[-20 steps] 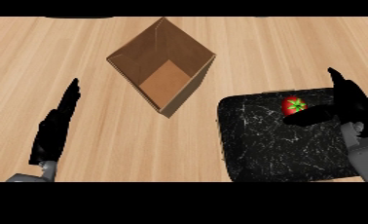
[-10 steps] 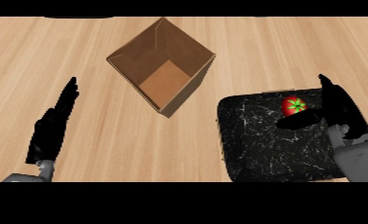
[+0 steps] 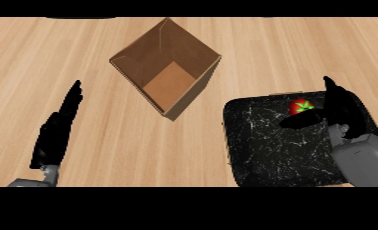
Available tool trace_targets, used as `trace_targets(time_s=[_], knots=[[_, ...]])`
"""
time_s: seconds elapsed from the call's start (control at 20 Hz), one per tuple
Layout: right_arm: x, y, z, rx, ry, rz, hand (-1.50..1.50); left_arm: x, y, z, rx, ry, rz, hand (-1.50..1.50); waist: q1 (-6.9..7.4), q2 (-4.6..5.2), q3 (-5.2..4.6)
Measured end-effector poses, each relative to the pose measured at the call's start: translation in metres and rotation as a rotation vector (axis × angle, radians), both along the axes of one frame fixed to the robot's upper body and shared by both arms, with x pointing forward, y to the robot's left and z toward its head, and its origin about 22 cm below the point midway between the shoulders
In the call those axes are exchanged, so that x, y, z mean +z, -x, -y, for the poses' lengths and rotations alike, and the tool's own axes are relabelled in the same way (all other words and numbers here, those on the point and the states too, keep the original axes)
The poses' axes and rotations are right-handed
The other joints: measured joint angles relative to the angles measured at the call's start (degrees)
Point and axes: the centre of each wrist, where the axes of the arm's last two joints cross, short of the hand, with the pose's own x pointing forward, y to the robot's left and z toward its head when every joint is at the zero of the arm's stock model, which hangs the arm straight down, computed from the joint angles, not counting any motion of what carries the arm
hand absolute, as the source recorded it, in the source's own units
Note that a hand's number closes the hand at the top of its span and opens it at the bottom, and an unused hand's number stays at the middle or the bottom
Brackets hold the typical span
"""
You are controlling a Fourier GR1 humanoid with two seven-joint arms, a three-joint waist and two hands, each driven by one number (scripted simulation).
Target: Pick the tomato from the tray and place it in the cardboard box
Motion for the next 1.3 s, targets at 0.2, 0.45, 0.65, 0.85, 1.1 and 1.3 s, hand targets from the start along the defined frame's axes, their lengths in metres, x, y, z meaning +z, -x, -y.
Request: trace_targets(time_s=[0.2,0.45,0.65,0.85,1.1,1.3], knots=[[-0.003,-0.006,0.0,-0.014,-0.002,0.003,-1.5,0.002,-0.001,-0.002,-0.004,-0.001,-0.002,0.0,0.01,0.02,0.02],[-0.018,-0.001,-0.004,-0.022,-0.011,-0.006,-1.5,-0.006,0.003,-0.003,0.0,0.006,-0.001,0.0,-0.13,0.0,0.01],[-0.025,-0.001,-0.004,-0.035,-0.014,-0.016,-1.5,0.001,0.001,-0.003,0.0,0.004,-0.003,0.0,-0.12,-0.01,0.02],[-0.027,-0.004,-0.006,-0.029,-0.012,-0.04,-1.5,-0.005,0.004,-0.006,-0.008,0.002,-0.003,0.0,-0.08,-0.01,0.02],[-0.03,-0.006,-0.006,-0.033,-0.046,-0.043,1.5,-0.001,0.005,-0.005,0.0,0.001,-0.004,0.0,-0.04,-0.03,0.0],[-0.034,-0.013,-0.006,-0.029,0.061,-0.031,1.5,-0.003,0.006,-0.007,-0.001,-0.004,-0.006,0.0,0.09,-0.07,-0.09]])
